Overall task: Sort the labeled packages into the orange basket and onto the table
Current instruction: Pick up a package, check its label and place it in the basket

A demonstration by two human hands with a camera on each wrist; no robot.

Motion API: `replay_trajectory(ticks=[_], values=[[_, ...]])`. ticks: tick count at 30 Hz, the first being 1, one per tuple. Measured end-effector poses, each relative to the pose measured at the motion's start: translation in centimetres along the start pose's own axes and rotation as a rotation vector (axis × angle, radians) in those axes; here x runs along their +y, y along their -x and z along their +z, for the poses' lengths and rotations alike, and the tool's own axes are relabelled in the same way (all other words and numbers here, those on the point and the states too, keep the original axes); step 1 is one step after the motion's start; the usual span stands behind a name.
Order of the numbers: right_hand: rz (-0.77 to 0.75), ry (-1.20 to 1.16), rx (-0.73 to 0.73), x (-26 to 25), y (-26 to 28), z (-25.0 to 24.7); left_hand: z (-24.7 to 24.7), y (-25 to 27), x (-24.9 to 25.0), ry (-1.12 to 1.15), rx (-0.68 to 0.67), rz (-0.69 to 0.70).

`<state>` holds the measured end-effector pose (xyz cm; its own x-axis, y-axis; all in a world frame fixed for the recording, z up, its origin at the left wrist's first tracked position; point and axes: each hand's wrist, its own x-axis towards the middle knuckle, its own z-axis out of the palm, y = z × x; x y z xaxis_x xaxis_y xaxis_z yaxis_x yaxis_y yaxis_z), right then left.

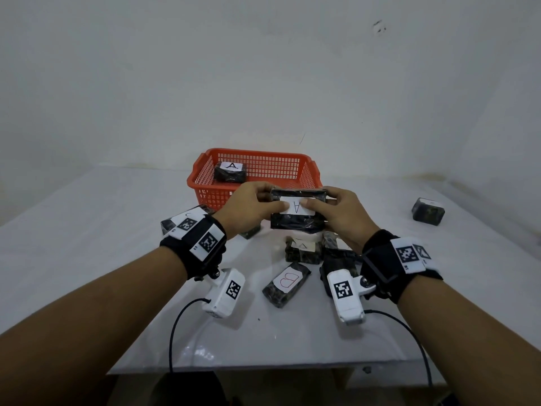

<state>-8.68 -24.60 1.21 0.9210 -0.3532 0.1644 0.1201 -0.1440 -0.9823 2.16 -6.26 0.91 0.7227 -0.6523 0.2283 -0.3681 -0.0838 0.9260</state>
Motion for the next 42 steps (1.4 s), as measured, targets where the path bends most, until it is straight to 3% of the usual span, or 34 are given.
replay_trajectory(ticks=[11, 14, 19, 24, 31, 35, 42], values=[[0.236, -0.117, -0.124, -0.4, 0.4, -0.3, -0.7, 0.3, 0.1, -0.079, 0.042, 0.112], [0.196, -0.132, -0.104, -0.3, 0.2, -0.2, -0.7, 0.3, 0.2, -0.114, -0.003, 0.097], [0.107, -0.13, -0.056, -0.1, -0.2, -0.2, -0.1, 0.7, 0.2, -0.004, -0.065, -0.069], [0.106, -0.147, -0.121, -0.1, -0.2, -0.6, -0.5, 0.4, -0.2, 0.054, -0.003, -0.068], [0.049, -0.094, -0.053, 0.1, -0.5, -0.7, -0.5, 0.7, 0.3, 0.1, -0.074, -0.072], [0.07, -0.039, -0.1, 0.1, -0.5, -0.6, -0.5, 0.6, 0.4, 0.051, -0.005, -0.067], [0.004, 0.057, -0.007, 0.5, -0.6, -0.4, -0.4, 1.2, 0.7, 0.036, -0.068, -0.068]])
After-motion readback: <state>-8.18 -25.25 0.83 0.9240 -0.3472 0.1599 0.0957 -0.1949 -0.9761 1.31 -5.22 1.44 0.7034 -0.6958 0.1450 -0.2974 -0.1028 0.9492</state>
